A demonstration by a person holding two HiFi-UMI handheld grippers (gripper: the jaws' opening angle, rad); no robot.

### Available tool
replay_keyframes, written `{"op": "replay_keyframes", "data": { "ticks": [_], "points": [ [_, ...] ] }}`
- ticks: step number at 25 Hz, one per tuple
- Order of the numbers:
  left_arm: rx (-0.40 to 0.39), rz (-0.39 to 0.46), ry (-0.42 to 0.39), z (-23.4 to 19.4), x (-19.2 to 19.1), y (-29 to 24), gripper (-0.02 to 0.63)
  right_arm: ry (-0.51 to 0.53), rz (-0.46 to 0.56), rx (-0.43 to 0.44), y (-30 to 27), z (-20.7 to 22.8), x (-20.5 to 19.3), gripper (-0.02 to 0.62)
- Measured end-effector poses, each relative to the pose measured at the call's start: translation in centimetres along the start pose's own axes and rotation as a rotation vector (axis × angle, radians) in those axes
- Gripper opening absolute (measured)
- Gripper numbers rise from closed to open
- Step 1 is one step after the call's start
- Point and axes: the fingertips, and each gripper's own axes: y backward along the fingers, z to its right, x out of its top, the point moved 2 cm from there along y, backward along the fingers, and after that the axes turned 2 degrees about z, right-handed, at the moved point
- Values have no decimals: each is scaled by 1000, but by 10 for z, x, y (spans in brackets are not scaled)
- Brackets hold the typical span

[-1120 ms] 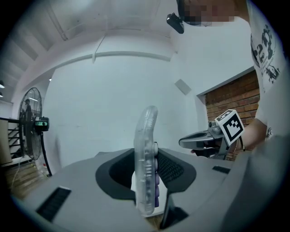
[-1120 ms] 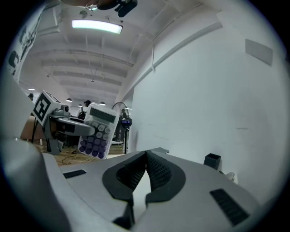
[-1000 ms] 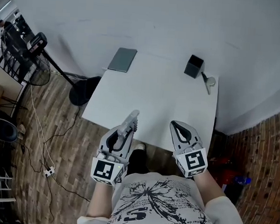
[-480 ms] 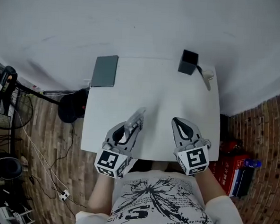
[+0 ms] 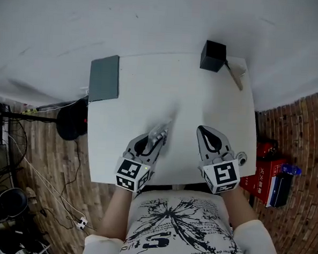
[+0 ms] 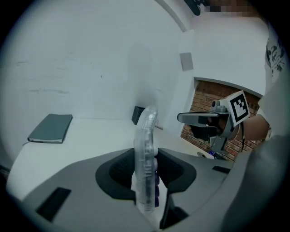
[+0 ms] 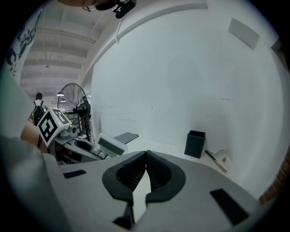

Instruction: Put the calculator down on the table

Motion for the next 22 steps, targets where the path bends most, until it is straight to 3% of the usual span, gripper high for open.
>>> {"op": "replay_keyframes", "data": {
  "ticks": [9, 22],
  "points": [
    [-85, -36, 187, -14, -22, -30, 141, -31, -51, -1, -26, 3, -20, 14],
    [4, -66, 267, -47, -22, -48, 174, -31, -76, -11, -45, 11, -22, 15]
  ]
}}
